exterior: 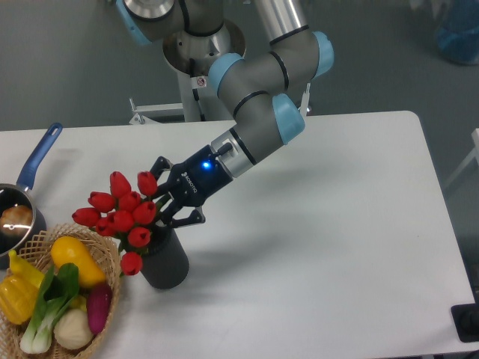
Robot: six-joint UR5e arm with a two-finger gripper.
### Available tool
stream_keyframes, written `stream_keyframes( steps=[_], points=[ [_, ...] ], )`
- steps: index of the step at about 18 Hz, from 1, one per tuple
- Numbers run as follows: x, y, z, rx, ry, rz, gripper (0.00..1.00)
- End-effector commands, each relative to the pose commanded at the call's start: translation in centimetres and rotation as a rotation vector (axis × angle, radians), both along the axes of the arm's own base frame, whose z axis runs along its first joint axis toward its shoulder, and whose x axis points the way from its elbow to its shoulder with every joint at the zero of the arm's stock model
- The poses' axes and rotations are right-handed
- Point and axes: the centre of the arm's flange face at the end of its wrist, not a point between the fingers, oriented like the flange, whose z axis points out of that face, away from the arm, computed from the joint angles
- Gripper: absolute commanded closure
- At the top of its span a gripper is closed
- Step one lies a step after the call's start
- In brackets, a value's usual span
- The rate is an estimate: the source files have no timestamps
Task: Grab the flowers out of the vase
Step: 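Close the gripper on the tulip stems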
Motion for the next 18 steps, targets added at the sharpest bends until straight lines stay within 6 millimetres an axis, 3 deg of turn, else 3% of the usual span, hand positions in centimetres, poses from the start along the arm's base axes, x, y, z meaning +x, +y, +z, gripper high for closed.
stream_keyframes(
  steps=[8, 18],
  points=[
    [-1.8, 0.5, 3.0, 0.001, -0.001, 0.036, 1.0],
    [-0.9, -0.5, 6.5, -0.007, -0.016, 0.068, 1.0]
  ],
)
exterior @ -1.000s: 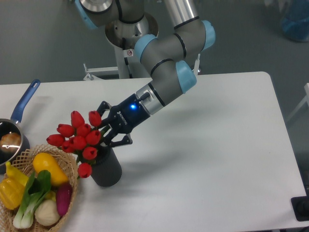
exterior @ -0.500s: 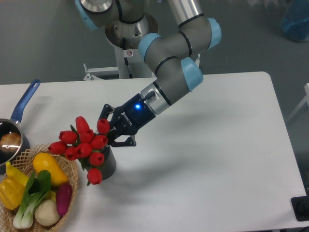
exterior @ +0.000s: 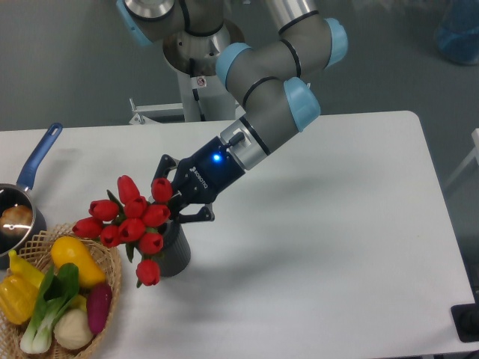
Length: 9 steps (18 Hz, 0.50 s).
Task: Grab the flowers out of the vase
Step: 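Close the gripper on the tulip stems, then lift the tulip bunch straight up out of the grey vase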
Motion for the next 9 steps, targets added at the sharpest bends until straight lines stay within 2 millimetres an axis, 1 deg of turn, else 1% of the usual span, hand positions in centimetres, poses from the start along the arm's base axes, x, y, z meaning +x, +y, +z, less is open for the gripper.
stream_keyframes(
  steps=[6, 9],
  points=[
    [0.2, -1.5, 2.5, -0.003, -0.01, 0.031, 1.0],
    [-0.1, -2.3, 3.9, -0.008, -0.018, 0.048, 1.0]
  ],
)
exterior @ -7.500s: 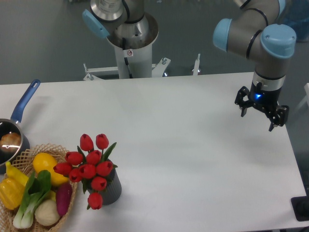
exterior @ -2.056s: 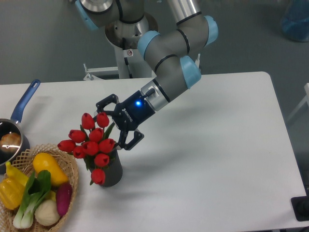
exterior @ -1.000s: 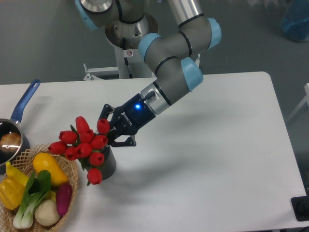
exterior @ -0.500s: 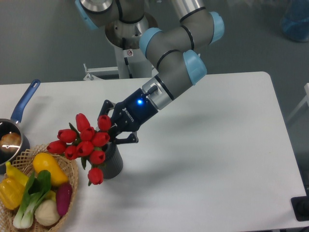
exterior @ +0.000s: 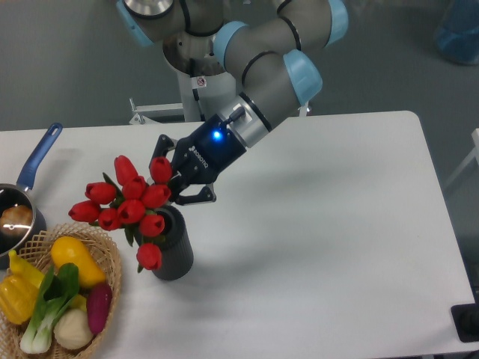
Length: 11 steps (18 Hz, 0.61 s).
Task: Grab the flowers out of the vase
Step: 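Lift the tulip bunch straight up out of the grey vase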
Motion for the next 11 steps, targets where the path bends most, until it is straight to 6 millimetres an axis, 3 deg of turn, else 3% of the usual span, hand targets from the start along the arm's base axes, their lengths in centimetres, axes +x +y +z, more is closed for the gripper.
stream_keyframes(
  steps=[11],
  points=[
    [-2.3, -1.1, 4.5, 0.106, -0.024, 0.038, 1.0]
  ],
)
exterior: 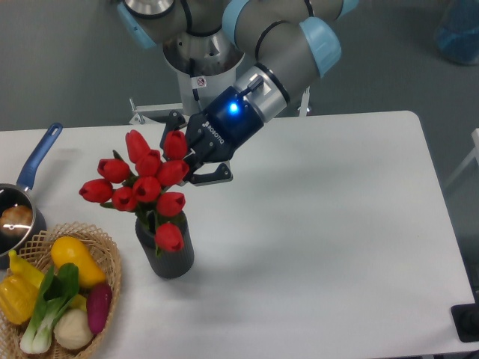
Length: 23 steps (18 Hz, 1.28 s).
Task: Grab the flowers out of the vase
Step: 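Lift the tulip bunch straight up out of the grey vase, then carry the held tulips away from the vase over the open table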
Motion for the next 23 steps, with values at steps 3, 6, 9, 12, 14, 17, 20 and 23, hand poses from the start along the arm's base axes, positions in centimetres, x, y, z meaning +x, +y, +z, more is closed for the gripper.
stream_keyframes(
  steps=[3, 6, 9, 12, 14, 17, 20, 23],
  points=[
    [-0.9, -0.4, 2.1, 0.048, -0.053, 0.013, 1.0],
    [-1.1, -0.5, 3.0, 0.067, -0.055, 0.012, 1.0],
    [-2.0, -1.2, 4.3, 0.121, -0.075, 0.017, 1.0],
    [-2.7, -1.7, 5.3, 0.14, -0.09, 0.025, 1.0],
    [-3.1, -1.9, 5.5, 0.145, -0.078, 0.031, 1.0],
    [-4.9, -3.3, 5.6, 0.149, -0.037, 0.071, 1.0],
    [-7.2, -4.5, 5.3, 0.102, 0.137, 0.127, 1.0],
    [-8.7, -4.9, 4.6, -0.07, 0.308, 0.19, 1.0]
  ],
)
